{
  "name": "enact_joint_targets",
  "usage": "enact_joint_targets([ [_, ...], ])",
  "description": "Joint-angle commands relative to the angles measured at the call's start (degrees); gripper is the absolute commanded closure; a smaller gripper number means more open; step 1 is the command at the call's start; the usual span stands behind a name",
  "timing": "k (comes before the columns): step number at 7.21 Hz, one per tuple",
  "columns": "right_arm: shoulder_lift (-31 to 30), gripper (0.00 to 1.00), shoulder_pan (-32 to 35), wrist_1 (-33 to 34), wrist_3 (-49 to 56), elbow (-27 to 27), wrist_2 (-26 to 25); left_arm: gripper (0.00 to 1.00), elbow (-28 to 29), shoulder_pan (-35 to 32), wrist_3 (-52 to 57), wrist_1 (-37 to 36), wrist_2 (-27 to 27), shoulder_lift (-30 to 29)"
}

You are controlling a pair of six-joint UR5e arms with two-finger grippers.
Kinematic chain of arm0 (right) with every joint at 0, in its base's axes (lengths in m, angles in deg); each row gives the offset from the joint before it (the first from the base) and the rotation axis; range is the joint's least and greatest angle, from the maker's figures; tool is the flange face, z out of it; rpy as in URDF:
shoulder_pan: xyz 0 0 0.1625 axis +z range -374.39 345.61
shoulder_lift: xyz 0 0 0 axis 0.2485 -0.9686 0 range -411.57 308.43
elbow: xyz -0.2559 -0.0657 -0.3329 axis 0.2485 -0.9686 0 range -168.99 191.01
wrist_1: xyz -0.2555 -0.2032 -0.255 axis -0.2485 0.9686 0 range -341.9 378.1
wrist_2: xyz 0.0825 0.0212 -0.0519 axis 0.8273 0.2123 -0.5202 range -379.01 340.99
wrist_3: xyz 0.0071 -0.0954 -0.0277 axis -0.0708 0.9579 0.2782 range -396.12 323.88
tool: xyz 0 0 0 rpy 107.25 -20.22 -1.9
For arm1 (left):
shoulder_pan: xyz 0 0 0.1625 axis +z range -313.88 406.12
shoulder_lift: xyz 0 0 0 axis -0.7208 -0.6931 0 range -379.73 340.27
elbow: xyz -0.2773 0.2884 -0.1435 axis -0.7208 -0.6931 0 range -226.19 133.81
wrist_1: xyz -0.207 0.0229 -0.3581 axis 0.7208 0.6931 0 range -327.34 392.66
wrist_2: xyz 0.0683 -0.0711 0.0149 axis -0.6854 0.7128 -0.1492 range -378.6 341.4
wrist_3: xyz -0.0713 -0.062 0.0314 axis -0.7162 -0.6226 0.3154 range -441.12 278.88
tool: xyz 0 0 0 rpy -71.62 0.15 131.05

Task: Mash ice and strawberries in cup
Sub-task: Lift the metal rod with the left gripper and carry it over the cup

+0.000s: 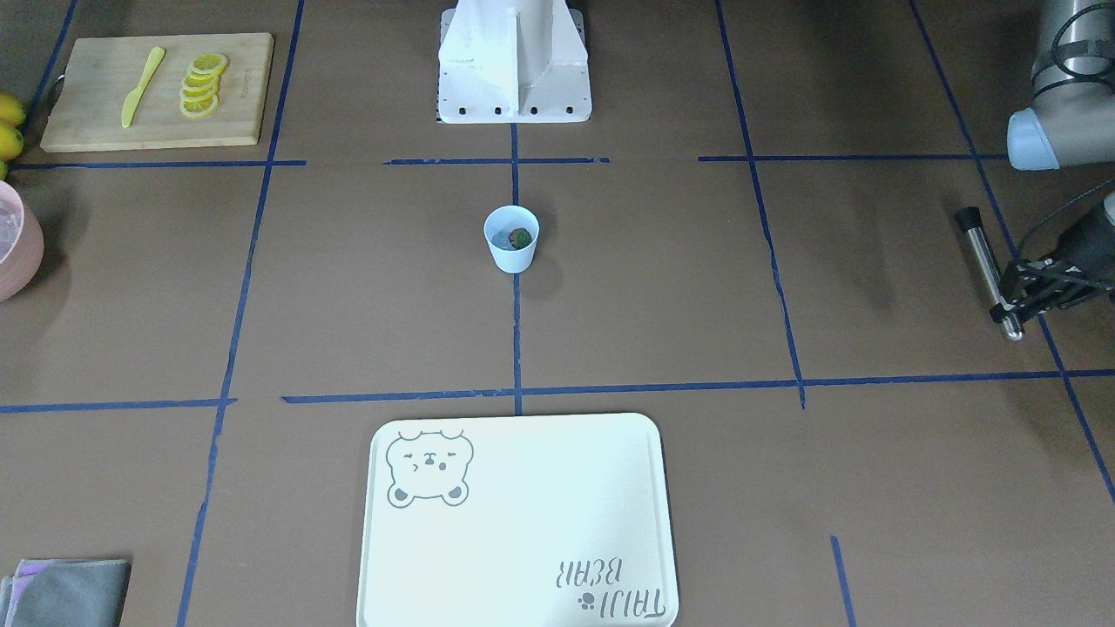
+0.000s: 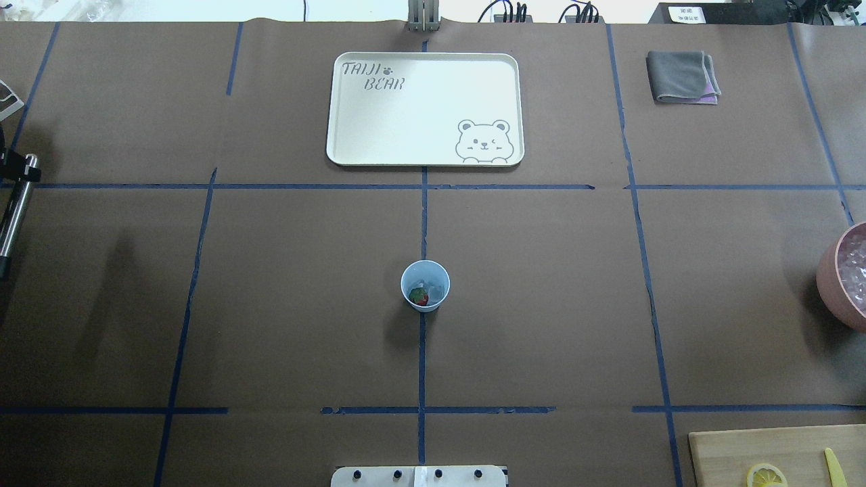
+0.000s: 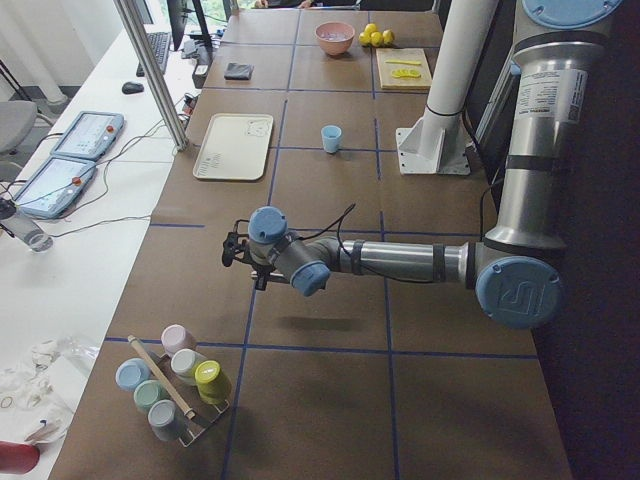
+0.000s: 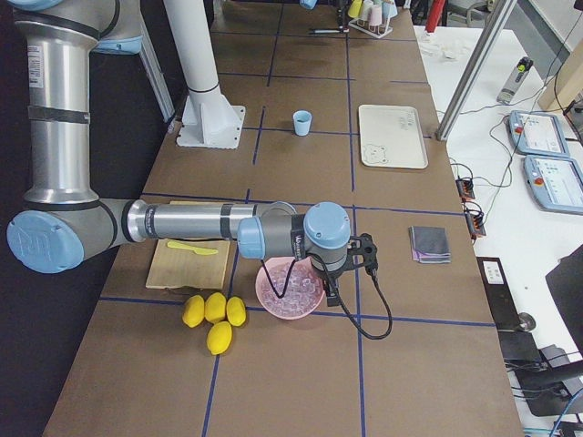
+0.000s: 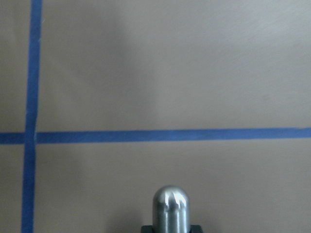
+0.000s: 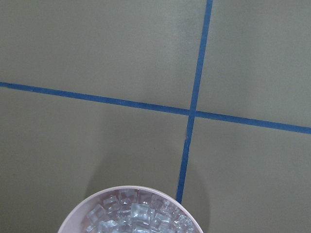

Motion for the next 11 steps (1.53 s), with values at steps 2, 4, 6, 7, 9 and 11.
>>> enact_joint_targets([
  [2, -0.16, 0.01, -0.02, 0.0, 0.06, 0.07, 0.07, 1.0, -12.26, -0.44, 2.73, -0.59, -2.8, -2.96],
  [4, -0.68, 0.01, 0.07, -0.09, 0.15, 0.68, 0.16, 1.0, -18.15, 0.09, 1.85, -0.59, -6.94, -6.73],
  [6, -1.3, 0.01, 0.07, -0.09, 0.59, 1.56, -0.02, 1.0, -25.69, 5.24, -7.67, -0.16, -13.94, -9.12],
  [7, -1.82, 0.01, 0.07, -0.09, 0.59, 1.47, -0.1, 1.0, -30.26, 9.89, -10.78, -0.15, -22.59, -9.12],
  [9, -1.92, 0.01, 0.07, 0.0, 0.59, 1.39, -0.45, 1.0, -34.78, 20.26, -12.74, 3.51, -38.61, -10.25],
  [11, -1.57, 0.01, 0.07, 0.0, 0.24, 1.47, -0.46, 1.0, -32.79, 29.57, -12.48, 14.46, -49.08, -11.23],
])
